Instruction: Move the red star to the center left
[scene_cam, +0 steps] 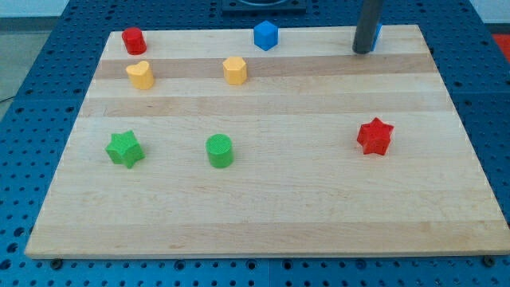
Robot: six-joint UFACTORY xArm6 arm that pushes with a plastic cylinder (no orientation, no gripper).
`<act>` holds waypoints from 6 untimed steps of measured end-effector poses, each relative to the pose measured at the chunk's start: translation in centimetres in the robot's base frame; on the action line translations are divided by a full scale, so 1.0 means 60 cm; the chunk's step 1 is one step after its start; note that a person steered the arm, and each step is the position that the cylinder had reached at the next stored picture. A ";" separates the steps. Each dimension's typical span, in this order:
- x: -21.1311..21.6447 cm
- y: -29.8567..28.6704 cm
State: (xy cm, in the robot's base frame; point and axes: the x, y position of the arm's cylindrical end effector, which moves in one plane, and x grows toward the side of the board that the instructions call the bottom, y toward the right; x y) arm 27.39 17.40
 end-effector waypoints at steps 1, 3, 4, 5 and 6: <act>0.053 0.000; 0.067 0.000; 0.070 -0.021; 0.083 -0.056; 0.110 -0.019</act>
State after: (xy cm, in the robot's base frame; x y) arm 33.97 16.25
